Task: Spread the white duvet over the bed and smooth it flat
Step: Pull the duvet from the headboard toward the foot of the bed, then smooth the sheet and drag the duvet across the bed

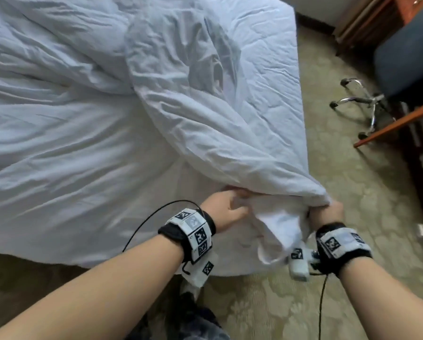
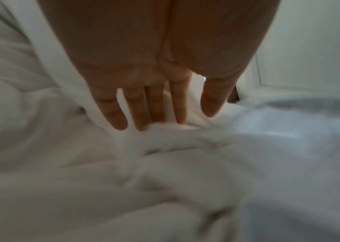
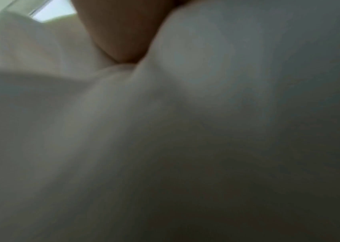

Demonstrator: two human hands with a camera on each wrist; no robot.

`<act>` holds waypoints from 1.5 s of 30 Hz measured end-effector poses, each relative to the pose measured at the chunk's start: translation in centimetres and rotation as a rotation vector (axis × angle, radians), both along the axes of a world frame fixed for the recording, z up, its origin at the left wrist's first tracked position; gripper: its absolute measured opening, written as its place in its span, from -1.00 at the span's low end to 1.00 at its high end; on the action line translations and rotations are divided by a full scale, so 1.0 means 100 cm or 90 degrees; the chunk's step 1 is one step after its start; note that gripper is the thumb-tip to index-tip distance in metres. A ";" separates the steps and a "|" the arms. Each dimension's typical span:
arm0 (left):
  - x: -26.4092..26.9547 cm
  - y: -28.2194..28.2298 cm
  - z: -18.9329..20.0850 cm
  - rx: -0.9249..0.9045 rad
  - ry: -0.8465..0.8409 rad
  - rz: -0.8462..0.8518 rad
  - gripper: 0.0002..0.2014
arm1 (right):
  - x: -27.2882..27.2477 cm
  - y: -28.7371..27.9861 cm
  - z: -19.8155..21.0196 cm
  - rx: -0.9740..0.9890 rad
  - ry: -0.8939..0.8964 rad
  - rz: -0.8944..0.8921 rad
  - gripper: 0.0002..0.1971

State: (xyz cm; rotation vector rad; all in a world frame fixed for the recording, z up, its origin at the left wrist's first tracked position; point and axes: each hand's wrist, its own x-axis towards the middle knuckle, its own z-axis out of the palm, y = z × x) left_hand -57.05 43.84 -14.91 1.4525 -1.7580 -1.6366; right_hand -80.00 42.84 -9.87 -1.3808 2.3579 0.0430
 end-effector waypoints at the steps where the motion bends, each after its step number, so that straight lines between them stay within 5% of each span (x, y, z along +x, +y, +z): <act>1: -0.005 0.000 -0.011 -0.023 -0.083 0.020 -0.52 | -0.030 0.005 0.012 0.075 0.102 -0.003 -0.58; 2: -0.007 0.002 -0.024 -0.022 -0.159 0.033 -0.49 | -0.059 0.017 0.025 0.142 0.172 0.028 -0.64; 4: -0.004 0.003 -0.051 0.008 -0.273 0.034 -0.36 | -0.118 0.050 0.026 0.245 0.250 0.084 -0.20; 6: 0.006 0.007 -0.076 0.018 -0.381 0.010 -0.26 | -0.150 0.086 0.008 0.374 0.234 -0.030 -0.02; 9: 0.023 0.010 -0.107 -0.005 -0.532 -0.036 -0.14 | -0.196 0.128 -0.064 0.379 0.123 -0.213 -0.40; 11: 0.032 0.011 -0.126 -0.007 -0.575 -0.074 -0.10 | -0.238 0.141 -0.131 0.361 -0.001 -0.221 -0.49; 13: 0.037 0.011 -0.143 -0.002 -0.611 -0.104 -0.07 | -0.219 0.129 -0.161 0.245 -0.056 -0.315 -0.29; 15: 0.038 0.011 -0.155 -0.020 -0.654 -0.127 -0.08 | -0.163 0.105 -0.175 0.169 -0.087 -0.265 -0.40; 17: 0.037 0.008 -0.163 -0.054 -0.681 -0.118 -0.19 | -0.087 0.066 -0.168 0.050 -0.080 -0.117 -0.49; 20: 0.038 -0.005 -0.175 -0.074 -0.699 -0.113 -0.39 | -0.007 0.024 -0.177 0.035 -0.018 0.199 -0.22; 24: 0.052 -0.024 -0.191 -0.065 -0.676 -0.165 -0.68 | 0.054 -0.018 -0.196 0.099 0.038 0.340 0.01; 29: 0.062 -0.020 -0.199 -0.066 -0.642 -0.193 -0.78 | 0.005 -0.055 -0.204 0.080 0.113 0.247 -0.15; 32: 0.061 -0.020 -0.198 -0.047 -0.659 -0.230 -0.78 | -0.093 -0.088 -0.197 0.107 0.184 0.144 -0.27; 34: 0.056 -0.026 -0.196 -0.009 -0.664 -0.263 -0.77 | -0.174 -0.110 -0.177 0.224 0.257 -0.015 -0.47; 36: 0.051 -0.032 -0.195 0.026 -0.661 -0.304 -0.77 | -0.199 -0.119 -0.140 0.368 0.335 -0.013 -0.61; 38: 0.045 -0.038 -0.197 0.037 -0.672 -0.332 -0.76 | -0.193 -0.113 -0.126 0.388 0.287 0.079 -0.58; 40: 0.036 -0.043 -0.198 0.060 -0.705 -0.358 -0.64 | -0.167 -0.111 -0.128 0.347 0.232 0.126 -0.34; 43: 0.027 -0.048 -0.199 0.106 -0.739 -0.392 -0.59 | -0.099 -0.123 -0.162 0.237 0.158 0.177 -0.46; 45: 0.026 -0.050 -0.202 0.129 -0.730 -0.390 -0.60 | -0.032 -0.117 -0.186 0.165 0.063 0.226 -0.33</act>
